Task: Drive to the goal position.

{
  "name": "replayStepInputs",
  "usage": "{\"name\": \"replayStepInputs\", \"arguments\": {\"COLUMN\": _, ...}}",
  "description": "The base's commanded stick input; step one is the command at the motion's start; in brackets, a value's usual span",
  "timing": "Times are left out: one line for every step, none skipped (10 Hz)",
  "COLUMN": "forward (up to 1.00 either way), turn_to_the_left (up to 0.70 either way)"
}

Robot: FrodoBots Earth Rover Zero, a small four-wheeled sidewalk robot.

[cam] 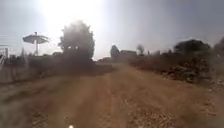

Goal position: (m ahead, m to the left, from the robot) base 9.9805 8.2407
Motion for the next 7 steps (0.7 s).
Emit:
{"name": "replayStepInputs", "arguments": {"forward": 0.70, "turn_to_the_left": 0.00}}
{"name": "replayStepInputs", "arguments": {"forward": 0.70, "turn_to_the_left": 0.00}}
{"name": "replayStepInputs", "arguments": {"forward": 0.70, "turn_to_the_left": 0.00}}
{"name": "replayStepInputs", "arguments": {"forward": 0.70, "turn_to_the_left": 0.00}}
{"name": "replayStepInputs", "arguments": {"forward": 0.70, "turn_to_the_left": 0.00}}
{"name": "replayStepInputs", "arguments": {"forward": 0.70, "turn_to_the_left": 0.00}}
{"name": "replayStepInputs", "arguments": {"forward": 0.70, "turn_to_the_left": 0.00}}
